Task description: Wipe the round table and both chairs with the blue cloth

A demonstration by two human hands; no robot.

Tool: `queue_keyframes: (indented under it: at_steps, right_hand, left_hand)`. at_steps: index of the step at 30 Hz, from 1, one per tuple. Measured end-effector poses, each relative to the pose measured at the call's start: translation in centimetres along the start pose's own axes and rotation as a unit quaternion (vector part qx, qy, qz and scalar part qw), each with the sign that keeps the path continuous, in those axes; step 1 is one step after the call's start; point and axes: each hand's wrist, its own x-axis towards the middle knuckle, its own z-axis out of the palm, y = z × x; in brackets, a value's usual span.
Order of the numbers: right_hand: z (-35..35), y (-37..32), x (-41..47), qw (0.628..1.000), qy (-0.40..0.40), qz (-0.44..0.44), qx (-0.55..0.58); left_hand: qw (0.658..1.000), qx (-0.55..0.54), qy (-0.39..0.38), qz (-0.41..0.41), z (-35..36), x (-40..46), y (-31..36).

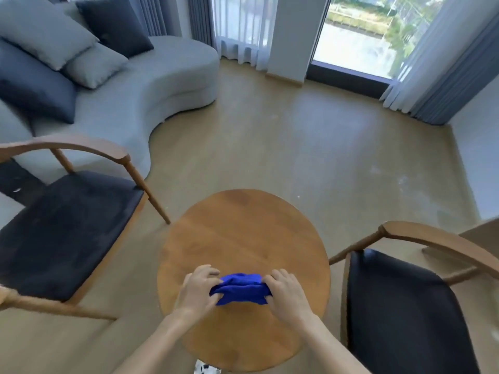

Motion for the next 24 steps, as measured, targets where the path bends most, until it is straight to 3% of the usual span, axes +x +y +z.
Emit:
queue_keyframes:
  at_steps: [7,13,17,20,24]
  right_hand:
    - [1.2,-0.3,7.0,0.998,0.0,0.057,-0.009]
    - [0.1,0.7,11.0,0.993,0.056,0.101,-0.017]
    - [1.9,0.2,10.6,0.989,0.108,0.101,-0.03]
    - [5.3,-0.6,8.7,0.993,0.063,0.088,-0.054]
    - [8.9,-1.9,4.6,0.994,-0.049,0.056,-0.082]
  left_hand:
    - [0.998,-0.001,-0.05,0.045,0.4,7.7,-4.2]
    - [0.994,0.023,-0.009,0.106,-1.8,13.3,-3.2]
    - [0.975,0.09,0.013,0.204,-1.4,13.5,-3.4]
    - [0.96,0.155,-0.053,0.229,1.0,11.3,-4.9]
    - [0.931,0.241,-0.227,0.153,3.4,7.0,-6.4]
